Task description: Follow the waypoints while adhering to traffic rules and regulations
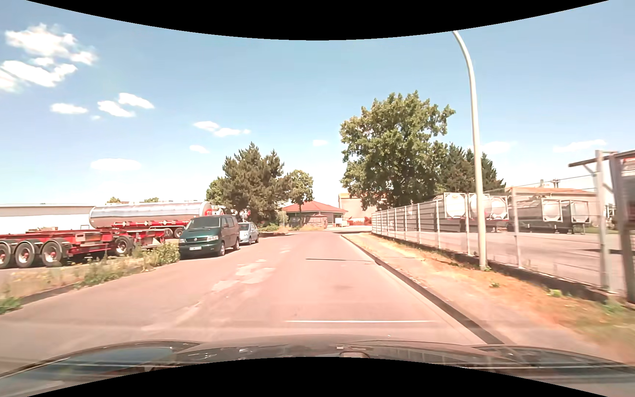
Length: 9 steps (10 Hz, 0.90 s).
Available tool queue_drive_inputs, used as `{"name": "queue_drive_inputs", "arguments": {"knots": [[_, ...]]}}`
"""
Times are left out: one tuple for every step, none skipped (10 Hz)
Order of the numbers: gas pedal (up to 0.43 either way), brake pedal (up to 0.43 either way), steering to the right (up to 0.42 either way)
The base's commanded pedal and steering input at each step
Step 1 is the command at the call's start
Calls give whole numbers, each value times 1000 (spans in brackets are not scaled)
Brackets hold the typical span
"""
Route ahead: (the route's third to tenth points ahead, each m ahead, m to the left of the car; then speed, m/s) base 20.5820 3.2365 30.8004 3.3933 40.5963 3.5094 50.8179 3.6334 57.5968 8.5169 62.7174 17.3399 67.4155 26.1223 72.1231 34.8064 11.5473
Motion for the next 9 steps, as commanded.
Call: {"name": "queue_drive_inputs", "arguments": {"knots": [[98, 0, -2], [98, 0, -2], [59, 0, -2], [47, 0, -2], [47, 0, -2], [47, 0, -2], [47, 0, -2], [47, 0, -3], [47, 0, -5]]}}
